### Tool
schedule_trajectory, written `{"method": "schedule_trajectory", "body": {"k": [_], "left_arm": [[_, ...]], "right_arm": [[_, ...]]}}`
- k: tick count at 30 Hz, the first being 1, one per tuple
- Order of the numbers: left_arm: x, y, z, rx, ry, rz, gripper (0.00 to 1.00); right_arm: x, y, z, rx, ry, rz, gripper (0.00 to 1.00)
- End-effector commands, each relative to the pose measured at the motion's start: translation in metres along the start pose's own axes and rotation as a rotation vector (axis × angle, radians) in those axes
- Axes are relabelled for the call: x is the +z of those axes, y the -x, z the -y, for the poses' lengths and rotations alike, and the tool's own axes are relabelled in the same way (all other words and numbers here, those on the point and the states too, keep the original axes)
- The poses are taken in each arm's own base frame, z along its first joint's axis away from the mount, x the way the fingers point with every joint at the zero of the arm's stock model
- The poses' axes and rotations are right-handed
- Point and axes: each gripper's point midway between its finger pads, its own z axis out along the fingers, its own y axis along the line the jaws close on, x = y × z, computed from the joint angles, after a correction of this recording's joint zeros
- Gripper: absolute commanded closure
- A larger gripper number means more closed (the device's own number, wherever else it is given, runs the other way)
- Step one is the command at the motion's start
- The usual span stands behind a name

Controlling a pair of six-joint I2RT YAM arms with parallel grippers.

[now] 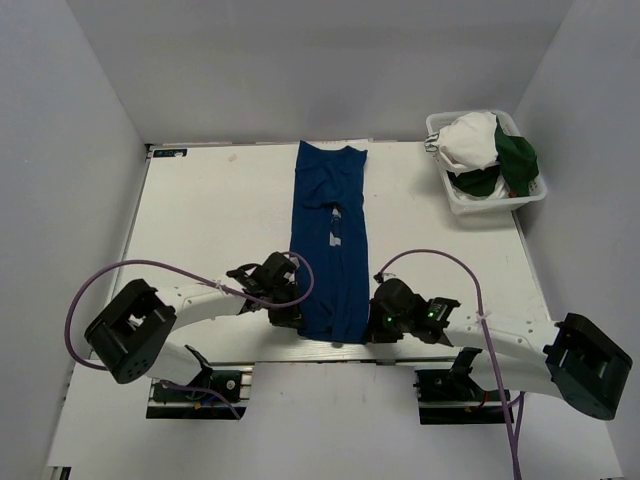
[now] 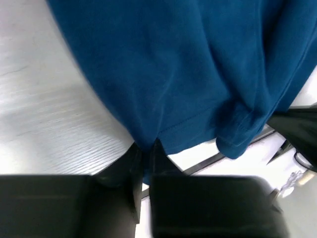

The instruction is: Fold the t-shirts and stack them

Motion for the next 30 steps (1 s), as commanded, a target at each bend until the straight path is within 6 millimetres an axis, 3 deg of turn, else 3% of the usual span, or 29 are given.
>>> {"method": "schedule_trajectory", "body": {"k": [1,5,6,8,10,13,21,23,24,28,30], "left_arm": [[0.004,-0.003,-0.035,0.006,0.182,0.017,1.00],[-0.004,0.000,-0.012,0.033,0.112,0.037,1.00],[-0.008,0.001,-0.004,0.033,0.101,0.041,1.00],[-0.020,0.012,0.005,0.030,0.092,0.089,1.00],[-0.027,0.011,0.009,0.031,0.093,0.094,1.00],[-0.038,0.017,0.018,0.026,0.072,0.127,1.00],[-0.041,0.014,0.021,0.014,0.056,0.128,1.00],[-0.037,0.017,0.021,0.014,0.060,0.136,1.00],[-0.037,0.021,0.022,0.014,0.069,0.149,1.00],[-0.041,0.058,0.040,0.034,0.101,0.237,1.00],[-0.045,0.073,0.034,0.015,0.157,0.274,1.00]], "right_arm": [[-0.003,-0.004,-0.005,-0.020,0.049,-0.008,1.00],[-0.011,0.000,-0.009,-0.047,0.076,0.015,1.00],[-0.018,0.010,-0.021,-0.063,0.107,0.045,1.00],[-0.024,0.012,-0.016,-0.077,0.066,0.049,1.00],[-0.035,0.023,-0.017,-0.077,0.033,0.080,1.00],[-0.042,0.021,-0.013,-0.078,0.019,0.079,1.00],[-0.045,0.011,-0.004,-0.093,-0.032,0.013,1.00],[-0.041,0.020,-0.007,-0.099,-0.026,0.052,1.00],[-0.042,0.035,-0.017,-0.121,-0.002,0.103,1.00],[-0.042,0.081,-0.018,-0.139,-0.119,0.226,1.00],[-0.041,0.105,-0.023,-0.135,-0.153,0.256,1.00]]}}
